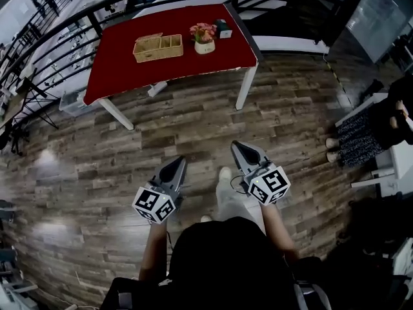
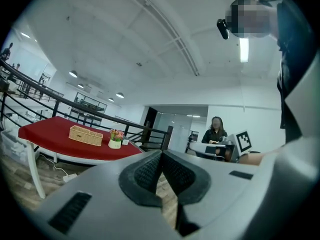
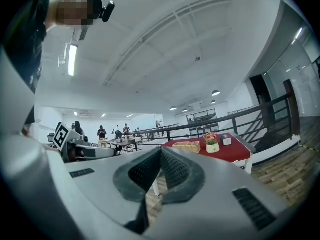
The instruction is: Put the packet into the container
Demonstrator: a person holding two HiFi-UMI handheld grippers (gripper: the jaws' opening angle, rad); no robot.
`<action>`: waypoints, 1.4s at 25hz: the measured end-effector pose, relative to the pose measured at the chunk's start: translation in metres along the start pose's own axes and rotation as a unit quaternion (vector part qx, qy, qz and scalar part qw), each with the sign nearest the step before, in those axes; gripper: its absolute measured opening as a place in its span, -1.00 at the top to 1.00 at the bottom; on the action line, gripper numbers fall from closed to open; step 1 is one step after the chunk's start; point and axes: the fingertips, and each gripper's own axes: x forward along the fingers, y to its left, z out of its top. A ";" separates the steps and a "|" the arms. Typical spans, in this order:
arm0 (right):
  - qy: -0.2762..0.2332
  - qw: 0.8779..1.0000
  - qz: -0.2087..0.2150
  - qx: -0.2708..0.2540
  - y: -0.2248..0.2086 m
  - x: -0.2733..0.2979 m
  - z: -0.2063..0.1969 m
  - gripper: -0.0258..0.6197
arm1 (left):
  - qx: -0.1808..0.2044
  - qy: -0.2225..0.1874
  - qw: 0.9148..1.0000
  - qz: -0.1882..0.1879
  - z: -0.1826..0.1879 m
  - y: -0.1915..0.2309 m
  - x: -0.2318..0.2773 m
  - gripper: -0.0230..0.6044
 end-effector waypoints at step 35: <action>0.001 0.996 0.085 0.040 -0.294 0.262 0.045 0.85 | 0.043 0.026 0.996 0.077 0.074 0.178 0.318 0.90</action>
